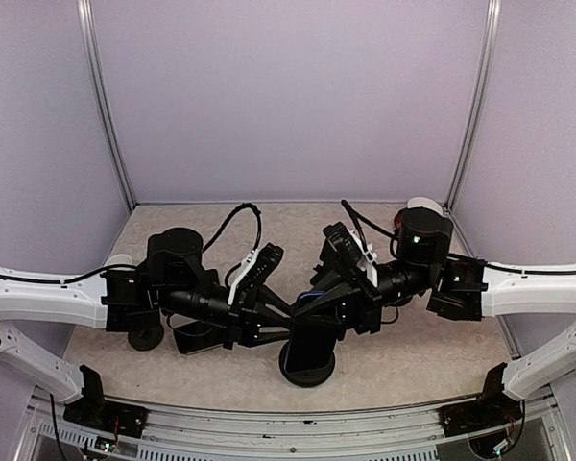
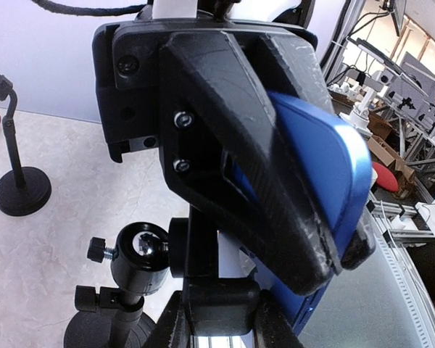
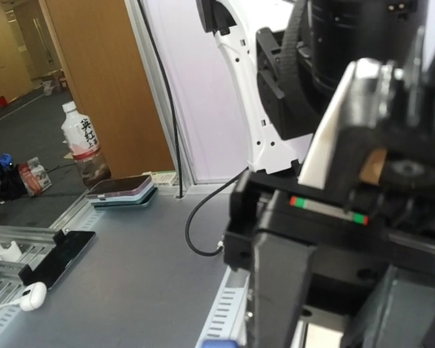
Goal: Place the phone on the phone stand
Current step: Install the phone on the phone stand.
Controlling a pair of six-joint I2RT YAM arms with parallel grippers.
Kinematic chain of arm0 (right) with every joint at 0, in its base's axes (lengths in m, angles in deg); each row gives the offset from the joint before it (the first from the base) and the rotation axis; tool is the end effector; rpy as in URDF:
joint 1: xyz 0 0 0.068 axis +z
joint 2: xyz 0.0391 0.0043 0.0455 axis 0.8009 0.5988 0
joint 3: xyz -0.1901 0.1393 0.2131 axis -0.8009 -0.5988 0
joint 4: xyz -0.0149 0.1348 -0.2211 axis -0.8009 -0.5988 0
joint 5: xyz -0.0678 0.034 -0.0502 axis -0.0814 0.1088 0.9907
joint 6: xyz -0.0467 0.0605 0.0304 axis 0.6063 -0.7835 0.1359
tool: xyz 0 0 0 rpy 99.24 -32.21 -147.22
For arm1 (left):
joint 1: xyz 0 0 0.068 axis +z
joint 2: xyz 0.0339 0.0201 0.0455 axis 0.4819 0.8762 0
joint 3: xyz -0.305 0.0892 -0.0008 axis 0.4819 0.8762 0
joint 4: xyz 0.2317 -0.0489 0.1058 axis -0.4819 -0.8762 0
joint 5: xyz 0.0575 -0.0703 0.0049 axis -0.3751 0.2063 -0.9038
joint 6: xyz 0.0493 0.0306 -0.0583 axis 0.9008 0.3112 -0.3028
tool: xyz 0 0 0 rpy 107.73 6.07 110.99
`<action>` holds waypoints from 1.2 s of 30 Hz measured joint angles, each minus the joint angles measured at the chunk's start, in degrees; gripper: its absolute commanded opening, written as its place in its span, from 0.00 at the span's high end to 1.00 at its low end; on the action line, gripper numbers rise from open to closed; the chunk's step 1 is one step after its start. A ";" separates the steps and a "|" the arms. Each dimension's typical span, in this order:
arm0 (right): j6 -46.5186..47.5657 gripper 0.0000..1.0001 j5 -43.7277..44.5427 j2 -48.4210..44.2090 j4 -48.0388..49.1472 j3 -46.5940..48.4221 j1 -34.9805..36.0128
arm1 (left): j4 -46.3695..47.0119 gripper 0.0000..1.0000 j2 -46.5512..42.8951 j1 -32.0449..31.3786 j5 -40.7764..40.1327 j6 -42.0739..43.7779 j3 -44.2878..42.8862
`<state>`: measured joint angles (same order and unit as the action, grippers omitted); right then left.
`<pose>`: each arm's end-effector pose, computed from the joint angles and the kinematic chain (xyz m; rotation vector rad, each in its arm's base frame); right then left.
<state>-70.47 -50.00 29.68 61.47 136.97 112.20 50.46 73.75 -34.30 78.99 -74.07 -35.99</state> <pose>0.1064 0.2817 0.3571 -1.3648 1.3039 1.5993 0.1029 -0.2915 0.3268 1.3025 1.5068 -1.3896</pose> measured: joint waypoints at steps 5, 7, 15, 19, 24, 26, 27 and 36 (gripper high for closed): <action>0.02 1.00 0.11 -0.66 0.09 -0.90 -0.39 | -0.20 1.00 -0.22 -0.04 -0.44 0.11 0.00; -0.09 1.00 -0.20 -1.70 -0.90 -1.62 -1.33 | -1.79 1.00 -1.07 0.02 -0.39 0.11 0.02; -0.44 1.00 1.22 -2.60 -1.57 -2.56 -3.32 | -2.51 1.00 -2.05 -0.09 -0.02 -0.42 0.04; -0.72 1.00 1.20 -2.60 -1.55 -2.56 -3.32 | -2.54 1.00 -2.08 -0.09 -0.26 -0.85 0.04; -1.40 1.00 1.20 -2.38 -1.64 -2.56 -3.54 | -2.91 1.00 -2.08 -0.26 -1.42 -1.09 0.04; -1.66 1.00 1.49 -2.36 -1.79 -2.51 -3.63 | -2.93 1.00 -2.08 -0.28 -1.79 -1.29 0.04; -1.75 1.00 1.66 -2.36 -1.95 -2.43 -3.65 | -2.93 1.00 -2.08 -0.31 -1.97 -1.36 0.04; -2.84 1.00 3.54 -2.34 -3.10 -2.16 -3.67 | -3.10 1.00 -1.97 -0.31 -2.95 -1.92 0.04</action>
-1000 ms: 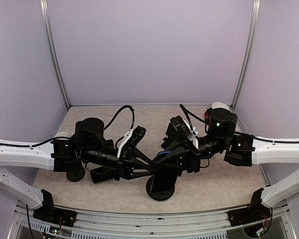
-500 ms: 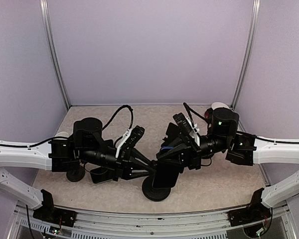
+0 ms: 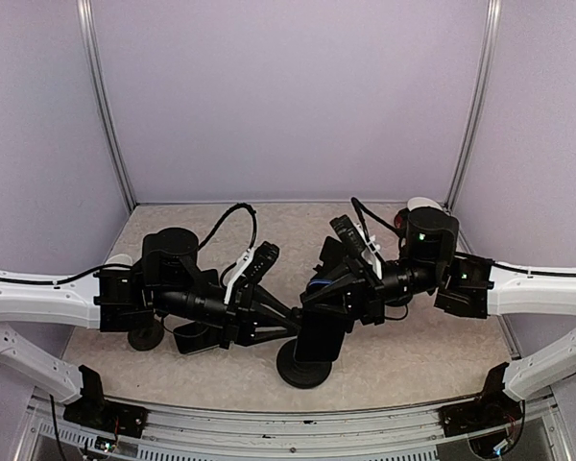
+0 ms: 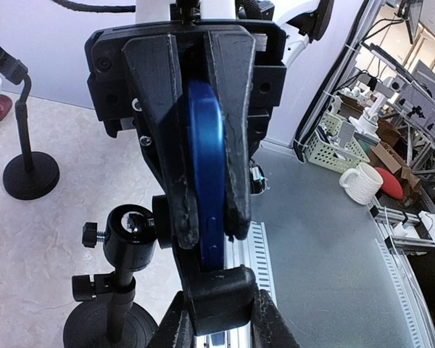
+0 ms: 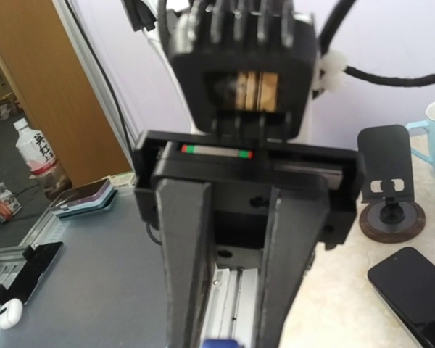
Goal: Place the phone on the phone stand
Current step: Install the phone on the phone stand.
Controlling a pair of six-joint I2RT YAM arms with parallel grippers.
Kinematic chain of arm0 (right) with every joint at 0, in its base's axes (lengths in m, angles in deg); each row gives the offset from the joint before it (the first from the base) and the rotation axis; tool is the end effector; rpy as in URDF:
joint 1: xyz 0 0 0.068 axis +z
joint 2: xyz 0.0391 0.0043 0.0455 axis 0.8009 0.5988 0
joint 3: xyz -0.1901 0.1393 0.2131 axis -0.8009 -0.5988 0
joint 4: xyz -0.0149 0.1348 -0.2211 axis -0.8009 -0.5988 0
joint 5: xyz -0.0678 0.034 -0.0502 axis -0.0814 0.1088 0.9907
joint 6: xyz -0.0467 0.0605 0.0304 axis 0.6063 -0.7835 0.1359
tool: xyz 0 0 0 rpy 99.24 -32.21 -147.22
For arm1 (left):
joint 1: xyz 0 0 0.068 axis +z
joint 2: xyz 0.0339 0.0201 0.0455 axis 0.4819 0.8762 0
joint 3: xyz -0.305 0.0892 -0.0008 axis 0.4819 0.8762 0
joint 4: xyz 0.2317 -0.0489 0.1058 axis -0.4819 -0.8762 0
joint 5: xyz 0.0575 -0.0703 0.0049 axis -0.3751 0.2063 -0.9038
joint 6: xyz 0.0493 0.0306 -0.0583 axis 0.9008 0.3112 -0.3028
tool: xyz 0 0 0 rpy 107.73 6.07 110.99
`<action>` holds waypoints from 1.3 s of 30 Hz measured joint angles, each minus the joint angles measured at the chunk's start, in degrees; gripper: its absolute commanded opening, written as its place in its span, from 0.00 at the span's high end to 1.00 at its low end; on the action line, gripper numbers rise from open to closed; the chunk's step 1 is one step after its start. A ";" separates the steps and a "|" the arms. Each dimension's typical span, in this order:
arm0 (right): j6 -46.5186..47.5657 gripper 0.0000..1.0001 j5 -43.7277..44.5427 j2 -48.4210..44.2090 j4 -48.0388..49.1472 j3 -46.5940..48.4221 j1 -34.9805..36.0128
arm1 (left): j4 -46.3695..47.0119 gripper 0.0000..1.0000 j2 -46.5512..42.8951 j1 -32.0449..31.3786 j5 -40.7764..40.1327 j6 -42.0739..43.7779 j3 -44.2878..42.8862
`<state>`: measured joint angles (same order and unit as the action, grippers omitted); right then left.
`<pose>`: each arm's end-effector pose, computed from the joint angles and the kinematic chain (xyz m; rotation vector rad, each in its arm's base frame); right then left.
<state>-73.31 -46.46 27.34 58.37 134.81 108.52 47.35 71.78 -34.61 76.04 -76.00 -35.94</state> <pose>0.1215 0.2650 0.3475 -1.2416 1.4606 1.5458 0.1009 -0.2842 0.3286 1.2553 1.5748 -1.3672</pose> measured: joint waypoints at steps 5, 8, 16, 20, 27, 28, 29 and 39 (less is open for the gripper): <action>-0.44 1.00 -0.09 0.46 -0.61 0.52 0.00 | -0.15 1.00 0.15 0.00 -0.07 -0.48 0.00; -0.44 1.00 -0.26 0.74 -0.90 0.63 0.02 | -0.26 1.00 0.35 0.02 -0.04 -0.66 0.00; -0.42 1.00 -0.31 1.40 -1.66 0.90 0.46 | -0.26 0.94 1.16 0.00 0.13 -0.90 0.00; -0.39 1.00 -0.31 1.51 -2.01 0.96 0.55 | -0.28 0.87 1.44 0.00 0.26 -0.90 0.02; -0.37 1.00 -0.07 1.99 -3.34 1.68 0.90 | 0.31 0.55 1.49 0.02 0.11 -1.09 0.11; -0.33 1.00 0.22 2.16 -4.42 1.68 0.98 | 0.85 0.51 1.33 0.07 0.02 -1.03 0.09; -0.26 1.00 0.52 2.56 -5.86 1.66 1.03 | 1.88 0.47 1.03 0.20 -0.04 -1.14 0.09; 0.20 1.00 1.70 2.99 -8.33 2.49 1.05 | 4.48 0.15 -1.86 0.37 -0.70 -0.96 0.09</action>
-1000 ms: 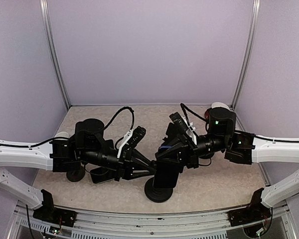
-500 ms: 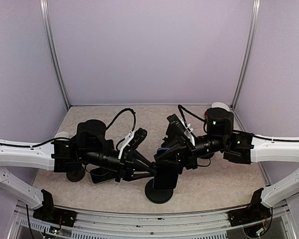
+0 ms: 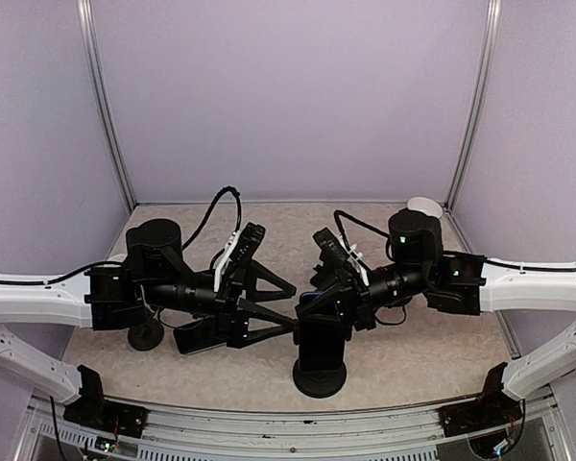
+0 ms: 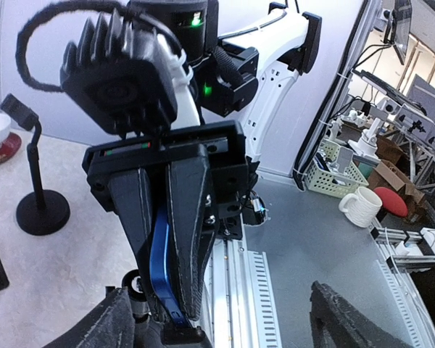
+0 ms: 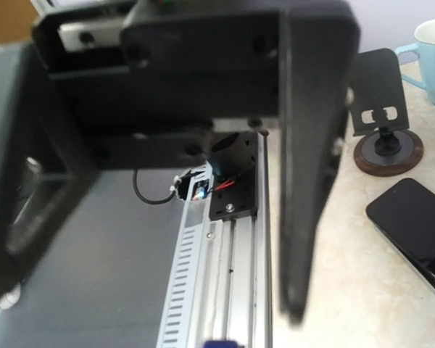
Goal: Place the phone on the phone stand
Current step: Install the phone on the phone stand.
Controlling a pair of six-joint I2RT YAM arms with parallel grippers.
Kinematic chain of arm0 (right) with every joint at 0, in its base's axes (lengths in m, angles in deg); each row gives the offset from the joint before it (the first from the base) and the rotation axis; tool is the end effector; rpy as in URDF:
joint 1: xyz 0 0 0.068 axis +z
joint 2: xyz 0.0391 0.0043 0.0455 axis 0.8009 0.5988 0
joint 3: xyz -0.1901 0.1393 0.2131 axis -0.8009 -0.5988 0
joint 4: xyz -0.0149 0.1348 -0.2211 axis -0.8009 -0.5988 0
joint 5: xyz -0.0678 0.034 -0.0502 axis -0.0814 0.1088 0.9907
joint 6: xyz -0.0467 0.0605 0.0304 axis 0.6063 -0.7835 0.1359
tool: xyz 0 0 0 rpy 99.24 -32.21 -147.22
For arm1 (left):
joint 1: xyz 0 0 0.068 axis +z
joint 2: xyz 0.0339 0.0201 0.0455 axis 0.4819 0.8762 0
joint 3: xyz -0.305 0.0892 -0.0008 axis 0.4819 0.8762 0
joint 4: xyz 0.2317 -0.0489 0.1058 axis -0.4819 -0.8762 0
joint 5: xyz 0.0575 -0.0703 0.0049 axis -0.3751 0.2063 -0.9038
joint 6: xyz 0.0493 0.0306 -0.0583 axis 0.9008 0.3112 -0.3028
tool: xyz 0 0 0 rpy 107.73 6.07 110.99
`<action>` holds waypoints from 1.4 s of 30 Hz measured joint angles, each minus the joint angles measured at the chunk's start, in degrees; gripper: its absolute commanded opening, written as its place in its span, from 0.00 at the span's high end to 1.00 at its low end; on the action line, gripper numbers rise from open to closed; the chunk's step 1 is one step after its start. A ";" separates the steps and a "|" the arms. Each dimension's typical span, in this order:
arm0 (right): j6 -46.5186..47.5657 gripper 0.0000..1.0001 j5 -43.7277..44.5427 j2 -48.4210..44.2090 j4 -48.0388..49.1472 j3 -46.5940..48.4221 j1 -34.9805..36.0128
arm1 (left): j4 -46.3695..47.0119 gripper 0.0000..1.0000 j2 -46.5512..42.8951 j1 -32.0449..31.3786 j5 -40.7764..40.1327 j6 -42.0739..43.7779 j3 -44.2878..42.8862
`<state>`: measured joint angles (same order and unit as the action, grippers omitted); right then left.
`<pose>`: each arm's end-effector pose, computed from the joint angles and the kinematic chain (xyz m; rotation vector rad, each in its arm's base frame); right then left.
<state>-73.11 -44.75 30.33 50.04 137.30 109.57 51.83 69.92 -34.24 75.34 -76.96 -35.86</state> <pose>0.1250 0.2771 0.3311 -1.2572 1.6380 1.5285 0.1012 -0.2788 0.3474 1.1957 1.4778 -1.3834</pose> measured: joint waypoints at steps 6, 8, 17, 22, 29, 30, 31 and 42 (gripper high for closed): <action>1.16 1.00 2.27 0.07 -2.21 1.44 0.22 | 0.68 0.08 -2.47 0.02 -1.40 0.09 0.59; 1.86 1.00 3.56 0.39 -3.34 2.27 0.20 | 0.81 0.06 -2.93 0.00 -1.86 0.09 0.83; 4.11 0.98 6.80 2.25 -4.83 4.74 0.13 | 0.94 0.04 -3.52 0.00 -2.89 -0.11 1.99; 4.50 0.79 6.82 2.45 -5.18 4.92 -0.33 | 0.98 0.04 -3.56 0.00 -3.30 -0.24 2.45; 7.30 0.58 8.98 2.34 -6.08 6.49 -1.36 | 1.14 0.04 -3.58 0.02 -3.45 -0.46 2.60; 7.50 0.55 9.40 2.19 -6.58 6.73 -1.38 | 1.25 0.04 -3.58 0.00 -3.48 -0.52 2.62; 7.82 0.52 9.79 1.92 -7.02 6.82 -1.38 | 1.33 0.04 -3.58 0.00 -3.45 -0.55 2.64; 4.90 0.05 16.20 -2.51 -13.09 9.62 -1.40 | 1.92 0.04 -2.29 0.00 -3.43 -0.76 2.69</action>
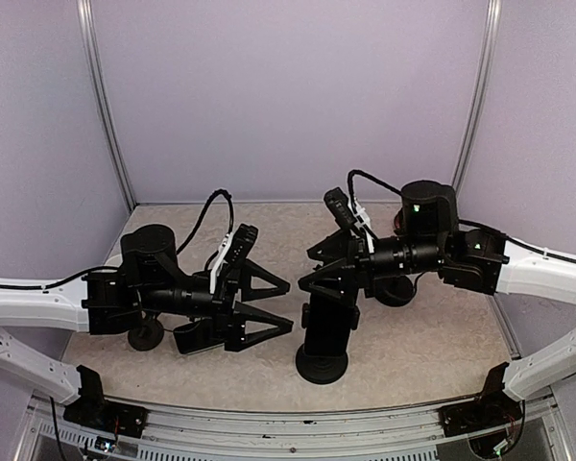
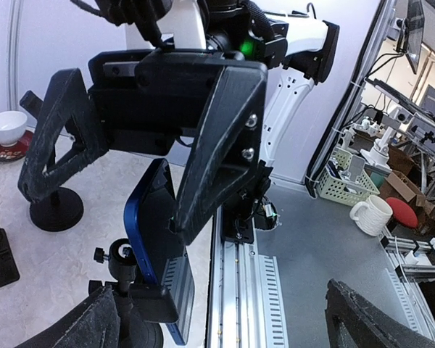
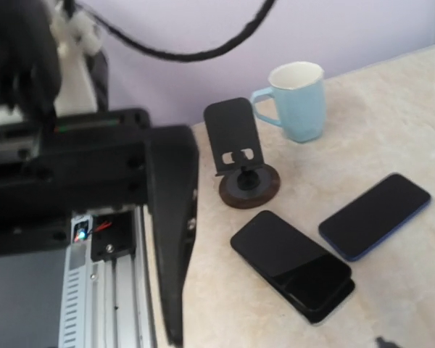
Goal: Place the phone on the phone stand
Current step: Install the phone on the phone stand, then adjust the phone stand with the phone at the corner of the board.
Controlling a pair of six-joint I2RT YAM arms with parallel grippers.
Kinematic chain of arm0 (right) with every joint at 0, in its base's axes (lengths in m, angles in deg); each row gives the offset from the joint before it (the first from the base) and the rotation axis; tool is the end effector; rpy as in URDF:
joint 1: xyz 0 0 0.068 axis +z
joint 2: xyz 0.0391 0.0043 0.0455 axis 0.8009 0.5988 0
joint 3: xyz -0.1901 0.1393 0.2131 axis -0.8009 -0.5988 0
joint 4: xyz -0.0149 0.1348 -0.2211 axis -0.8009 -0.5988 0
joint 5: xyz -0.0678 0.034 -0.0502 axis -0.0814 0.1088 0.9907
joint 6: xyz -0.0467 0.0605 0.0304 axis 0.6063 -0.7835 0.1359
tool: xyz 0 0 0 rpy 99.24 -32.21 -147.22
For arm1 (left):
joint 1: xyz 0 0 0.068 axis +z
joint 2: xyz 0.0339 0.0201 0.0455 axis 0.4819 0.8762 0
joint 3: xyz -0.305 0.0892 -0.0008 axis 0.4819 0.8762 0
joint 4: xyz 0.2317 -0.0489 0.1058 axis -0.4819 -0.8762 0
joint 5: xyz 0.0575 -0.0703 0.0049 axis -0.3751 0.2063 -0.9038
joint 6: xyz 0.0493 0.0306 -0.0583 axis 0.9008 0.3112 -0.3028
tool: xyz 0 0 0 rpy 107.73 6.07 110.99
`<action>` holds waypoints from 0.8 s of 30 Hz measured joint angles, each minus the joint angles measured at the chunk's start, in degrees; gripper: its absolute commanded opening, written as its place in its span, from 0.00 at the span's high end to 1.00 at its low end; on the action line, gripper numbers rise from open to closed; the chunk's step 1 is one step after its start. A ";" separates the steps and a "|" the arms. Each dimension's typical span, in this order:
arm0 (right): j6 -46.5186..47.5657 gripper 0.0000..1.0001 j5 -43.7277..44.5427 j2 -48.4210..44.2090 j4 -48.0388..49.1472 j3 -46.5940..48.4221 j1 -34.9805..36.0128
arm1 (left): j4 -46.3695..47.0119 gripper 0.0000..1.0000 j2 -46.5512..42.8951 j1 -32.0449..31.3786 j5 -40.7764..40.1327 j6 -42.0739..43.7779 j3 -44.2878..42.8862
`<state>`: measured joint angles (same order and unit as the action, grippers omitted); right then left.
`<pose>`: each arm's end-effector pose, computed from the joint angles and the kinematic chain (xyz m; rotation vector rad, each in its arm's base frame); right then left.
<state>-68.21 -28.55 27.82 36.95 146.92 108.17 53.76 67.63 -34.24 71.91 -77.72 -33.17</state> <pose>0.1464 0.2664 0.3744 -1.0832 1.6920 1.2123 0.1003 -0.2687 0.3446 1.1319 1.4812 -1.3503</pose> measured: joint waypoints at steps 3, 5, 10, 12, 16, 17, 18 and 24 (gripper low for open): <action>-1.05 0.02 1.88 -0.83 -0.90 0.02 0.04 | 0.35 0.04 1.07 0.00 0.00 -0.02 0.00; -1.77 0.00 3.10 -1.09 -1.79 0.02 0.11 | 0.39 0.04 2.05 0.00 -0.02 -0.11 0.00; -3.80 0.00 7.45 -1.16 -5.77 1.68 1.20 | 0.37 0.05 4.00 0.00 -1.42 -0.50 -0.02; -4.46 0.00 9.92 -1.16 -7.32 3.23 2.08 | 0.35 0.07 4.76 0.00 -2.05 -0.66 -0.15; -5.55 0.00 13.70 -1.18 -9.01 5.60 3.96 | 0.46 0.12 6.25 0.00 -2.23 -0.90 -0.31; -5.79 0.00 14.47 -1.29 -9.31 5.77 4.28 | 0.66 0.13 6.67 0.00 -2.05 -0.90 -0.31; -5.95 0.00 15.10 -1.40 -9.75 5.84 4.52 | 0.81 0.14 7.06 0.00 -1.81 -0.90 -0.33; -6.73 0.00 17.81 -2.27 -11.32 5.84 4.85 | 2.21 0.17 9.01 0.00 0.66 -0.92 -0.35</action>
<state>-74.95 -10.74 25.55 25.63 152.75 113.03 55.97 76.63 -34.24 72.57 -78.64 -33.52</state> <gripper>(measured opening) 0.999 0.838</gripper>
